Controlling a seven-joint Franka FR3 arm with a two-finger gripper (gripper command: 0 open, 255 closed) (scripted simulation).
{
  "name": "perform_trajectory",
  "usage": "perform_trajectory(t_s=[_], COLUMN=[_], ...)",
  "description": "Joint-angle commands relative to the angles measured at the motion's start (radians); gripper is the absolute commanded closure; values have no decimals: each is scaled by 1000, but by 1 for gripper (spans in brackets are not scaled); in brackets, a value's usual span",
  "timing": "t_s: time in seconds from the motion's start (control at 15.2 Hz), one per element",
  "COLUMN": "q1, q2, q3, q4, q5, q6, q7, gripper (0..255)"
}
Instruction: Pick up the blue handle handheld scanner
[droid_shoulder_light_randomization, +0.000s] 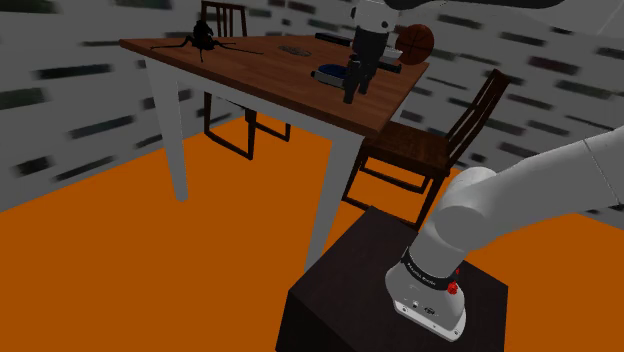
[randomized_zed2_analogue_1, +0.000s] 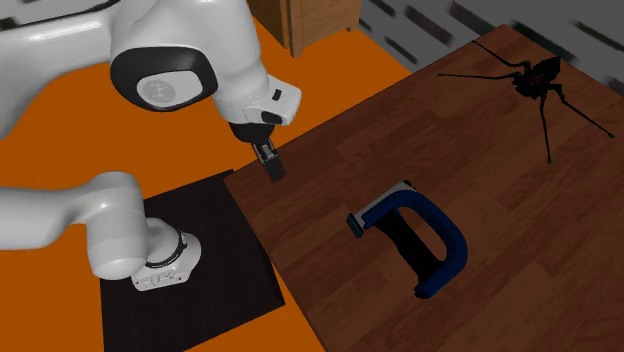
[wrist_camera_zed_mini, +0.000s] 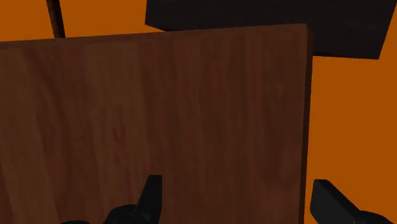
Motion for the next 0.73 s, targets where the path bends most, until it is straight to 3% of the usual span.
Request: perform_trajectory(t_s=[0.0,0.66], q1=[-7,-19], q2=[71,432], q3=[-39,-188], q4=[55,411], q5=[-11,34], q6=[22,40], q7=[-51,-287], gripper=[0,0])
